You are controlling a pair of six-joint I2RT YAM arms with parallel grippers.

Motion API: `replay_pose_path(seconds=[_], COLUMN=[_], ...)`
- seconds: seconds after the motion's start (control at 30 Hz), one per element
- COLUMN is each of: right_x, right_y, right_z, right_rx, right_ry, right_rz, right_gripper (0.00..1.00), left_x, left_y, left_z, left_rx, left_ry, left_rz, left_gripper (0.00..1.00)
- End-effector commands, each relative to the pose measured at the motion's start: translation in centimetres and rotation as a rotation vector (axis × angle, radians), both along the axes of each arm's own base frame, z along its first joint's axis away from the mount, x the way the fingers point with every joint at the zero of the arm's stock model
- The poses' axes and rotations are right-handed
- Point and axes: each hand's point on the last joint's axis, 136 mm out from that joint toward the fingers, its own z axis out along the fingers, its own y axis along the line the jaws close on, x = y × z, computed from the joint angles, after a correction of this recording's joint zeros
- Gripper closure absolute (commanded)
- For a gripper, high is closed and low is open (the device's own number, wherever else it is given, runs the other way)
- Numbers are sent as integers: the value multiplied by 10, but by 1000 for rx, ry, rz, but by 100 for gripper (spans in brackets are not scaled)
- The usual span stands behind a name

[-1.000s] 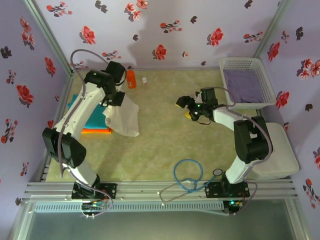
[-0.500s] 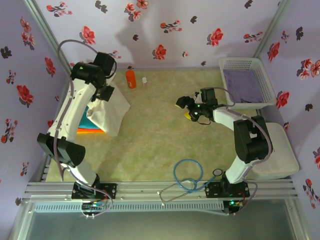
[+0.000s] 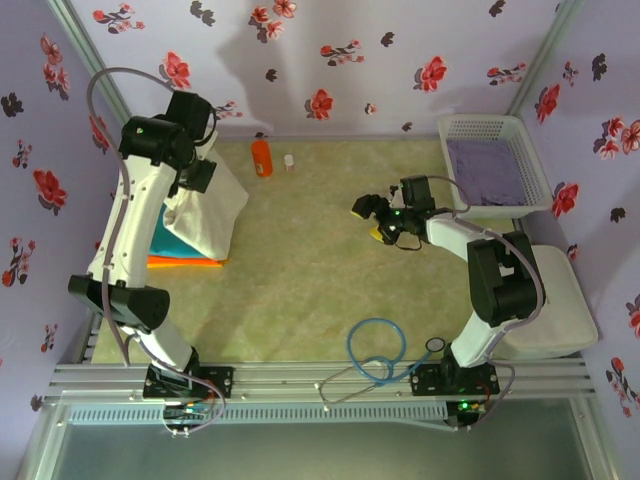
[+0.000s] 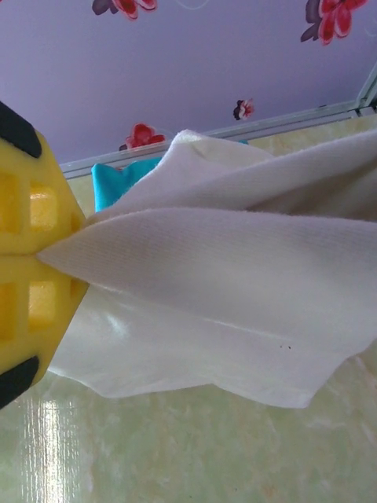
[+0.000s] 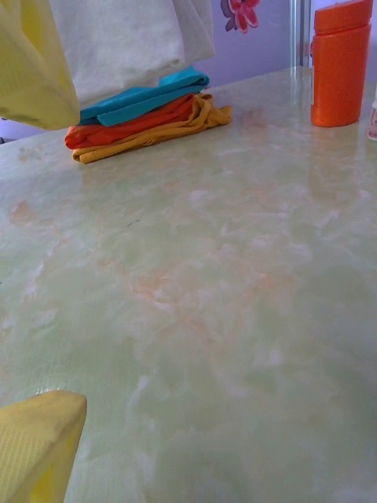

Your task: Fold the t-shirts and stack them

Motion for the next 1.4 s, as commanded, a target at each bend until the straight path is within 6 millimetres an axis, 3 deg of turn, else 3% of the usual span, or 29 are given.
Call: replay_pose_path(seconds=[0.0,0.47,0.83,1.1,1.23,1.27,1.33,1.37], right_x=[3,-1,-5,-9,-12,-13,-16,-18], right_y=[-3,-1,-1,-1,3,3,1,0], right_z=[9,-2,-3,-5,-1,1,3,3], right_rx=[-16,-7,-4,-5,11,12,4,-5], right_ry=[-23,-2,6,12,2,-5,-14,-13], right_rz=[2,13,14,17,33,36,39,41], right_gripper=[13,13,13,14,14,14,13,14], left_x=[6,27,40,40,37,34,27,24], left_y=[7,71,126,153,177,188,207,211], left_z=[-12,-38,-82,-108,-123,-124,-124,-123], left_rx=[8,15,27,25,110,149,207,201], left_ry=[26,-10,5,44,87,97,116,111], left_rz=[6,188,336,436,529,574,641,684], left_gripper=[100,100,100,100,99,88,52,45])
